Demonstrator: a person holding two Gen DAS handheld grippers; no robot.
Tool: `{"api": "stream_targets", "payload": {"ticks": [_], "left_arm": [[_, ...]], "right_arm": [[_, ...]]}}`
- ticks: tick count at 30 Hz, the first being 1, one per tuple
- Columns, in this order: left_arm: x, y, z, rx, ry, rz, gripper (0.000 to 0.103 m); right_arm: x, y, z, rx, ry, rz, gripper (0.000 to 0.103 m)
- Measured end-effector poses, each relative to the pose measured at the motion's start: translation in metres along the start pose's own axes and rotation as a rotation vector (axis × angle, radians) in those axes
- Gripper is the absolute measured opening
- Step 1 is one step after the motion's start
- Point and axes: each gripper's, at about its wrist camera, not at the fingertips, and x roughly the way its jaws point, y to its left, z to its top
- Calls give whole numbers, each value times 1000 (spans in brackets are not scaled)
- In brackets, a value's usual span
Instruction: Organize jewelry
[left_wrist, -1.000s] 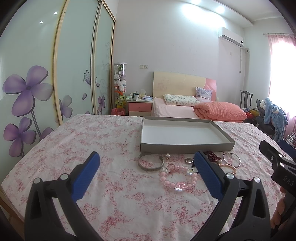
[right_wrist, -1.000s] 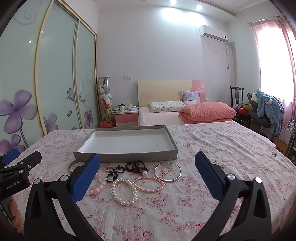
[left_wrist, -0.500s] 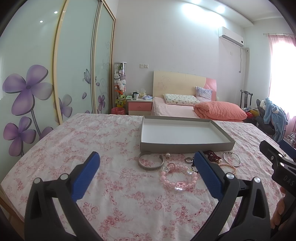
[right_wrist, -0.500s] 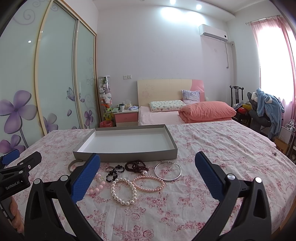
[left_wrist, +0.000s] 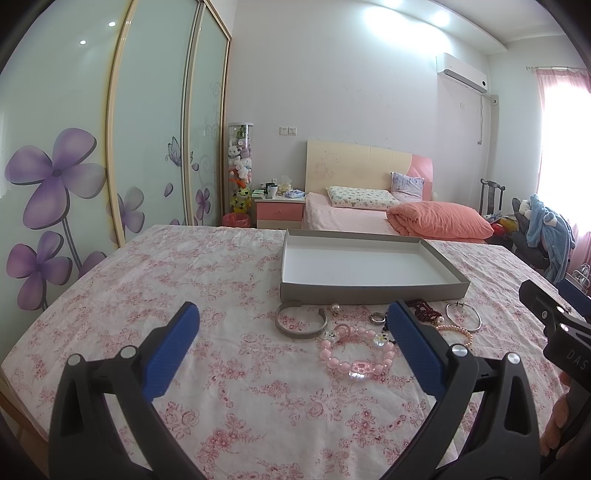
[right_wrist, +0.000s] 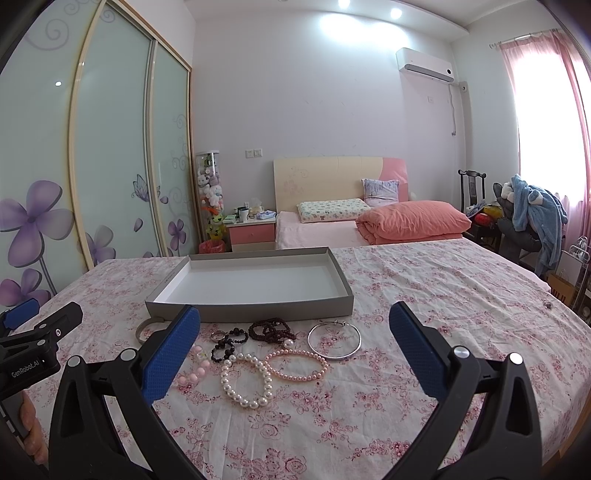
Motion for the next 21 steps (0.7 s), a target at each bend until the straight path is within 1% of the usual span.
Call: {"api": "stream_targets", "payload": {"ticks": [10, 14, 21], "left_arm": [[0, 0, 0, -1, 2, -1, 99], [0, 0, 0, -1, 2, -1, 99], [0, 0, 0, -2, 7, 1, 99]], "right_arm": [[1, 3, 4, 1, 2, 0, 101], [5, -2, -6, 2, 4, 0, 101], [3, -2, -4, 2, 8, 1, 101]]}}
